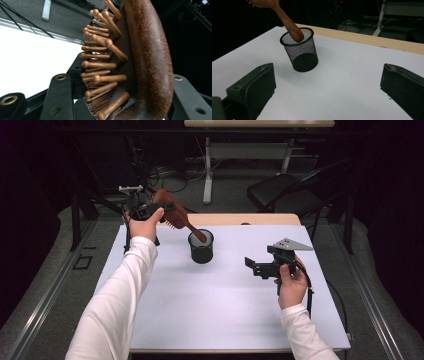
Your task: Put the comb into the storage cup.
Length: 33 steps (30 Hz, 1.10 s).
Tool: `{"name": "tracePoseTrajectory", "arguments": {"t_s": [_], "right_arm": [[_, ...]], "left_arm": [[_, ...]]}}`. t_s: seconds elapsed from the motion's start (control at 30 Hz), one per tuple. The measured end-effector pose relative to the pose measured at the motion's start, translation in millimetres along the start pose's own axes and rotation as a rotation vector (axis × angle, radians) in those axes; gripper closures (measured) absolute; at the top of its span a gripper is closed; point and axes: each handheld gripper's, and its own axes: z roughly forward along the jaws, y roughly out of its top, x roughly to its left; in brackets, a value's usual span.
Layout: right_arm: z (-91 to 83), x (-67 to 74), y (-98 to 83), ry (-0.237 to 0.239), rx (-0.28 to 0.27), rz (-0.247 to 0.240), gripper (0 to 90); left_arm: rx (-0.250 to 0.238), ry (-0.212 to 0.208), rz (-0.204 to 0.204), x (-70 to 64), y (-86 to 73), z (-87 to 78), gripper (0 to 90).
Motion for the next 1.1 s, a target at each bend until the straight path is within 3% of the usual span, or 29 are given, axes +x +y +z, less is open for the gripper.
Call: {"name": "tracePoseTrajectory", "arguments": {"t_s": [0.53,1.1], "right_arm": [[-0.3,-1.8,-2.0,0.011,-0.001,0.012,0.0],[1.6,-2.3,-4.5,0.016,0.009,0.017,0.0]], "left_arm": [[0.028,0.024,0.038,-4.3,-8.5,15.8,48.1],[0.031,0.038,0.006,8.2,-15.8,23.5,48.0]]}}
